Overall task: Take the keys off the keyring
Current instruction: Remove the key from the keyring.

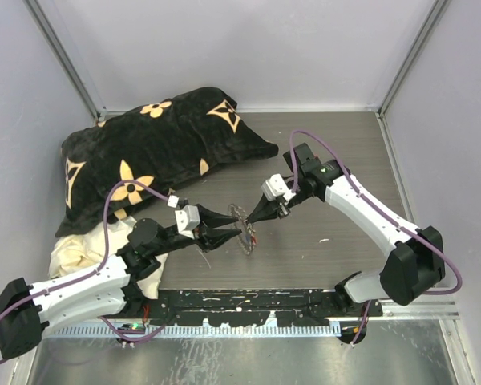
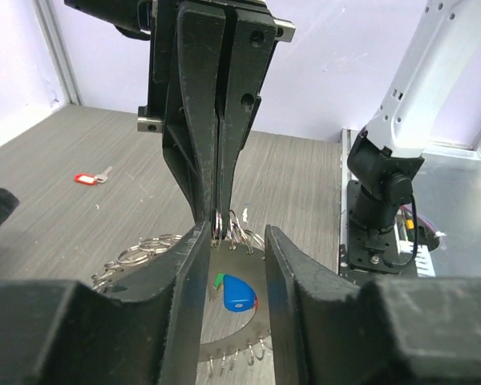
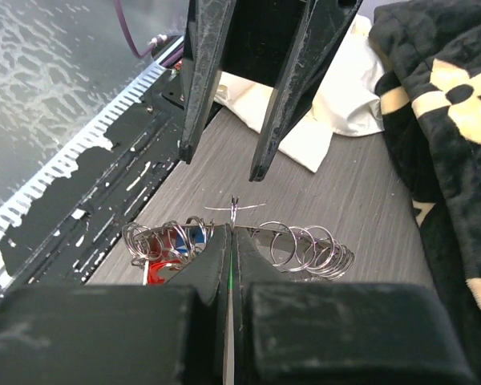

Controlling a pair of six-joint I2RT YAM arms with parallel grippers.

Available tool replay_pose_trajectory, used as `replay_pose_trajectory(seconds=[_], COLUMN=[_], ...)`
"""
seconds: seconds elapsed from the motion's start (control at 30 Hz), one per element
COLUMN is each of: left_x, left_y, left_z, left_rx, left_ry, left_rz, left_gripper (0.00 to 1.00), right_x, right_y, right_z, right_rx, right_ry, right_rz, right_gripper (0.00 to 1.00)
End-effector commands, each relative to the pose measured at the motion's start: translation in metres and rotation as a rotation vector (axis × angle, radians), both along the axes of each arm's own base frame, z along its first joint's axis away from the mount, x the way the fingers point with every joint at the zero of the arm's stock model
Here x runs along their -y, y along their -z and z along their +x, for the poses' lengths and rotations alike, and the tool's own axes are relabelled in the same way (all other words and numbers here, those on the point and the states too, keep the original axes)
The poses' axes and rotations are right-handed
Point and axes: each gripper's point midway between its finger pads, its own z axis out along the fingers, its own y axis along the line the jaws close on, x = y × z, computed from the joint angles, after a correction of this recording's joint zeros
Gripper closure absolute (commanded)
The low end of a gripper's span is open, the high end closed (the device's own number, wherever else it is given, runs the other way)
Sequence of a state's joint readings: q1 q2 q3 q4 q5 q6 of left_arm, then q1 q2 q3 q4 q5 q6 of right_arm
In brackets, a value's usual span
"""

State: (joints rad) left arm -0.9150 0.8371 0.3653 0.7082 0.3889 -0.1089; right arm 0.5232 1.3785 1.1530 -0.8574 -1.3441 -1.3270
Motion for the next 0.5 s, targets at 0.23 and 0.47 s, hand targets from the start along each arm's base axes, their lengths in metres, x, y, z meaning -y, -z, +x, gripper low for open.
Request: replay_pose_trajectory(seconds=[0.23,0.47], left_x=[-0.012,-0.001], left_y=[-0.013,-0.018], left_z=[0.003,0.008], left_rx=[0.134,0.129], left_ry=[-0.056,-0.040], left_rz=[-0.054,-0.073], left_gripper=[0.74,0.75], right_x=[-0.002,-0.002], right_y=[-0.025,-0.023], right_z=[-0.005,-0.006], right_rx=[0.106,0.086], right_ry=[-0.068,-0.072], right_rz=[0.115,0.122], right_gripper=[0.99,0.99])
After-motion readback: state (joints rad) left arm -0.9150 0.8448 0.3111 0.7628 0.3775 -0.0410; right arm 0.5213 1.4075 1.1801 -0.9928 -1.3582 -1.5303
